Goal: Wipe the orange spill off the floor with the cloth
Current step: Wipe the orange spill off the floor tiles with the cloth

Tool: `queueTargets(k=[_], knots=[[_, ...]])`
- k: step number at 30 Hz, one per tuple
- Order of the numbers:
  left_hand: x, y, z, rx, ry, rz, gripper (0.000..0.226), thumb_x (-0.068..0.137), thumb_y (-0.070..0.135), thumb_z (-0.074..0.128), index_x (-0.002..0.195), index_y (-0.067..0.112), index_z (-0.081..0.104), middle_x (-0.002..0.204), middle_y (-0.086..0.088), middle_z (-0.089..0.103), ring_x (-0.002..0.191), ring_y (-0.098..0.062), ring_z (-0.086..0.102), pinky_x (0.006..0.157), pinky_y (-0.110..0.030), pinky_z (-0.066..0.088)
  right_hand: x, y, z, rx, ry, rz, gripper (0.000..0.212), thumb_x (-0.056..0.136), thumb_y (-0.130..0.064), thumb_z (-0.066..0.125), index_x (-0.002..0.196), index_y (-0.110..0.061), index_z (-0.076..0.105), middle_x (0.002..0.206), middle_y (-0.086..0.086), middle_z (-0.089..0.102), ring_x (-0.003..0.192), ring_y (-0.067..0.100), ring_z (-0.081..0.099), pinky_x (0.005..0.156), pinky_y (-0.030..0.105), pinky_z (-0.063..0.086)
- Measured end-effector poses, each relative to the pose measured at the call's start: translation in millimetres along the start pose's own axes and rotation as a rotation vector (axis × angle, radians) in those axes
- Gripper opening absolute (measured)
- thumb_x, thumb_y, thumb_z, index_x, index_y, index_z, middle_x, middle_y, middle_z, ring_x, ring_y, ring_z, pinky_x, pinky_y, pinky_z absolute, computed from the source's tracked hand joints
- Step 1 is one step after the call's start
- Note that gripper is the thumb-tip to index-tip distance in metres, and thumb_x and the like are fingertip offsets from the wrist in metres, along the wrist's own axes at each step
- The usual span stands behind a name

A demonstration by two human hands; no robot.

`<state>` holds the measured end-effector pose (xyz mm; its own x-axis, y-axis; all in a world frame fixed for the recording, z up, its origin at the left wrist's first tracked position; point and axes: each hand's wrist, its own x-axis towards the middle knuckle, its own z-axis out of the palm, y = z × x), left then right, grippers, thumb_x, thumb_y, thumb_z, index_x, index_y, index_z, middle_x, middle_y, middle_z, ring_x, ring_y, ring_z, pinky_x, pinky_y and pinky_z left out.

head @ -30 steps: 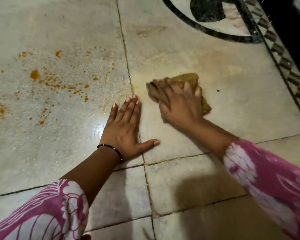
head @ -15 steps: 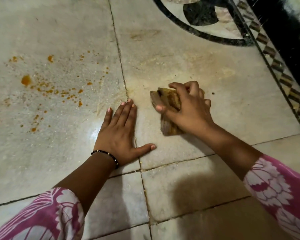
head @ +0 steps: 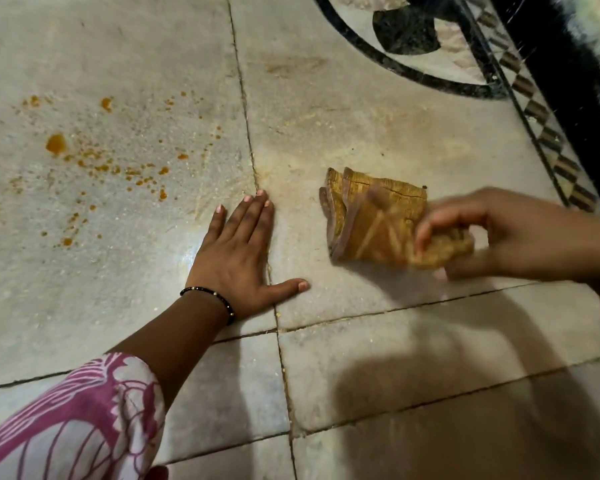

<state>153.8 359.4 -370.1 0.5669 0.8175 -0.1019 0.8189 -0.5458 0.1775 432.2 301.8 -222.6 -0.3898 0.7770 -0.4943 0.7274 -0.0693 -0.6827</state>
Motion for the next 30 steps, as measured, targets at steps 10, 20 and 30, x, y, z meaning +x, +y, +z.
queueTargets(k=[10, 20, 30], knots=[[0, 0, -1, 0.013, -0.003, 0.003, 0.117, 0.069, 0.092, 0.019, 0.151, 0.011, 0.003, 0.16, -0.005, -0.002, 0.147, -0.018, -0.003, 0.118, -0.043, -0.005, 73, 6, 118, -0.353, 0.535, 0.418, 0.076, 0.088, -0.068, 0.021, 0.151, -0.03, -0.001, 0.159, -0.001, -0.009, 0.144, 0.032, -0.007, 0.114, 0.055, 0.002], [1, 1, -1, 0.018, -0.011, -0.003, 0.116, 0.069, 0.091, 0.021, 0.151, 0.011, 0.004, 0.16, -0.005, -0.001, 0.147, -0.018, -0.002, 0.117, -0.043, -0.007, 176, 52, 33, -0.491, 0.641, 0.525, 0.074, 0.091, -0.063, 0.015, 0.15, -0.024, -0.004, 0.159, 0.006, -0.008, 0.144, 0.033, -0.012, 0.112, 0.06, -0.006], [-1, 2, 0, -0.015, -0.012, 0.002, 0.116, 0.071, 0.09, 0.02, 0.151, 0.008, 0.005, 0.159, -0.006, 0.001, 0.146, -0.018, -0.003, 0.117, -0.043, -0.006, 78, 64, 99, -0.708, 0.499, 0.161, 0.061, 0.092, -0.055, 0.013, 0.148, -0.039, -0.005, 0.157, -0.007, -0.005, 0.146, 0.022, 0.0, 0.116, 0.052, 0.003]])
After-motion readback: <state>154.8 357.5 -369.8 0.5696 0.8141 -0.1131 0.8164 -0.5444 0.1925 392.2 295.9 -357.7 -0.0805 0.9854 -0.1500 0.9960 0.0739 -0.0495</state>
